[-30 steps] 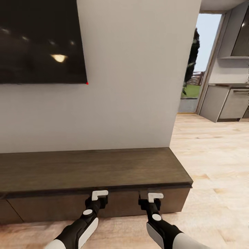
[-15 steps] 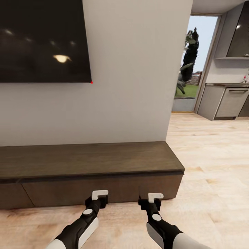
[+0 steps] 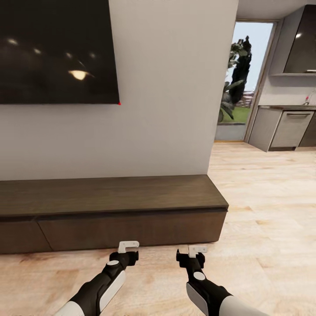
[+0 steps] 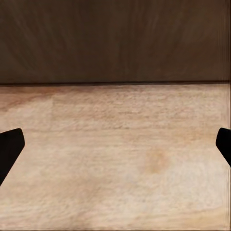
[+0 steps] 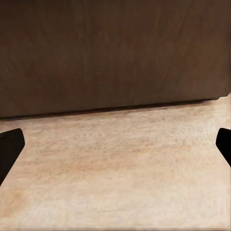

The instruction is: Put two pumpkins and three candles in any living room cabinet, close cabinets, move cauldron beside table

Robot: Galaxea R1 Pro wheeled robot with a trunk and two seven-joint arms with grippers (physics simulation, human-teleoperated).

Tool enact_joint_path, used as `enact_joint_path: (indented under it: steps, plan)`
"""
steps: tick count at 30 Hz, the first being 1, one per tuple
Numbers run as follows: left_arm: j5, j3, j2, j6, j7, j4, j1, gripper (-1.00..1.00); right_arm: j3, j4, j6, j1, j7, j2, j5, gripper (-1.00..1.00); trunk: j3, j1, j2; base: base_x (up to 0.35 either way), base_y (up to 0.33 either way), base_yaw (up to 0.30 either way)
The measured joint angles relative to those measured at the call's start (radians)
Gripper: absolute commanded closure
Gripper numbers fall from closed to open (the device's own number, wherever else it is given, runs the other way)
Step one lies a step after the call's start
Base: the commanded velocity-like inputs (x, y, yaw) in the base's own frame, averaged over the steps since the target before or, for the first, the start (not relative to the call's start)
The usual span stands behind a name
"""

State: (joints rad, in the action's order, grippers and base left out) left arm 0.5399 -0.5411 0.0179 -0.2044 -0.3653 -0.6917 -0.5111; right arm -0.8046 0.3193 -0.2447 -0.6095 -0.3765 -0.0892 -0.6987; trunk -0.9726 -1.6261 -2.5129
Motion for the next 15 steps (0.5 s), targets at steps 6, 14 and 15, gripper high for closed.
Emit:
enact_joint_path:
  steps: [6, 14, 15]
  plan:
    - [0.056, 0.066, -0.002, -0.081, -0.001, -0.020, 0.001, -1.00, 0.000, 0.009, 0.040, 0.001, 0.000, 0.002, -0.001, -1.00, 0.015, 0.002, 0.001, -0.005, 0.000, 0.000]
    - [0.109, 0.122, -0.052, -0.190, 0.002, -0.017, 0.002, -1.00, -0.002, 0.014, 0.045, 0.001, -0.004, 0.009, -0.002, -1.00, 0.046, 0.006, 0.003, 0.000, 0.000, 0.000]
    - [0.117, 0.122, -0.054, -0.191, 0.003, -0.016, 0.002, -1.00, -0.002, 0.013, 0.045, 0.002, -0.004, 0.009, -0.002, -1.00, 0.050, 0.006, 0.003, 0.000, 0.000, 0.000]
